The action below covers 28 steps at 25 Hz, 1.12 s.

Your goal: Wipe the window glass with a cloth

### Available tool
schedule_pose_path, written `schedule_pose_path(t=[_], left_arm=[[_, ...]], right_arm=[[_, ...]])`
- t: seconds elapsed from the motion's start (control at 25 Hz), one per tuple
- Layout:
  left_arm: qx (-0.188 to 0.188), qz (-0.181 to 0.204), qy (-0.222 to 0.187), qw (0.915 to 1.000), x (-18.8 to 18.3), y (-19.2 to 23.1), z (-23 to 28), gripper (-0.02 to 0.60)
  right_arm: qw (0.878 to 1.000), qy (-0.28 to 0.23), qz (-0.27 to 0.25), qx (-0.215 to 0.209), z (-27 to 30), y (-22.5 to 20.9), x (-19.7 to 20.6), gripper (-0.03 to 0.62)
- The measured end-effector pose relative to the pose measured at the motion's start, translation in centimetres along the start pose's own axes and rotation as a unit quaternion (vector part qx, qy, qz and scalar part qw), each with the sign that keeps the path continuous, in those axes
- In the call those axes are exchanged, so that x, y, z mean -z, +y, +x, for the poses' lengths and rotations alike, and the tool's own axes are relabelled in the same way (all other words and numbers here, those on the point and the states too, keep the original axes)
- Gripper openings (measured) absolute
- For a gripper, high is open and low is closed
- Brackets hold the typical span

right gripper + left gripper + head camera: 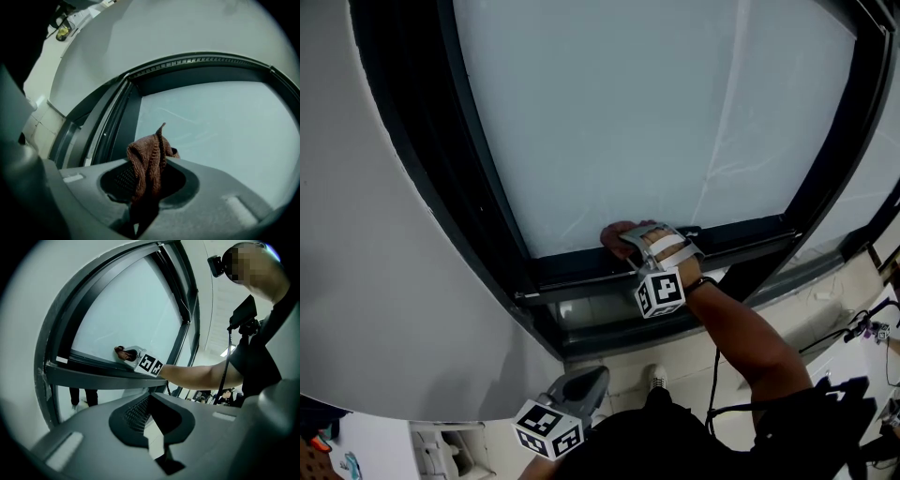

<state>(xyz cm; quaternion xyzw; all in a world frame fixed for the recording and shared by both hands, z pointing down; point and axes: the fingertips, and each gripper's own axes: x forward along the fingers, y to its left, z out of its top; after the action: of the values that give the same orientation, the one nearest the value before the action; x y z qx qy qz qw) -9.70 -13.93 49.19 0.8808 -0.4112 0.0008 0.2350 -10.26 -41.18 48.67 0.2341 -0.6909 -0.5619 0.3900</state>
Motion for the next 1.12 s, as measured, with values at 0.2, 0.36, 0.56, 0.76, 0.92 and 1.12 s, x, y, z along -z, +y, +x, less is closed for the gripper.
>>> schedule_pose_path(t=[0.2,0.36,0.56,0.76,0.92,1.12], left_arm=[[0.003,-0.004,0.002,1.0,0.6,0.3,0.1,0.017],[0.008,-0.005,0.001,1.0,0.5,0.0,0.4,0.017],[0.019,0.0,-0.001,0.9998,0.3,-0.7,0.2,0.017],[0.03,-0.006,0.005,0.9995,0.7,-1.5,-0.2,0.017],[0.059,0.0,0.031,0.9978,2.2,-2.8,0.2,0.017],[0.065,0.013,0.038,0.9971,2.2,-3.7,0.5,0.017]], right_arm=[[1.0,0.007,0.001,0.002,0.2,0.3,0.0,0.074],[1.0,0.003,-0.01,-0.002,0.5,0.7,0.0,0.074],[0.999,-0.004,0.037,-0.024,-0.7,-0.7,-0.8,0.074],[0.997,-0.016,0.078,0.002,-4.0,-4.7,-1.8,0.074],[0.993,-0.017,0.111,0.03,-6.8,-8.0,-2.3,0.074],[0.992,-0.015,0.113,0.062,-9.9,-11.0,-1.5,0.074]])
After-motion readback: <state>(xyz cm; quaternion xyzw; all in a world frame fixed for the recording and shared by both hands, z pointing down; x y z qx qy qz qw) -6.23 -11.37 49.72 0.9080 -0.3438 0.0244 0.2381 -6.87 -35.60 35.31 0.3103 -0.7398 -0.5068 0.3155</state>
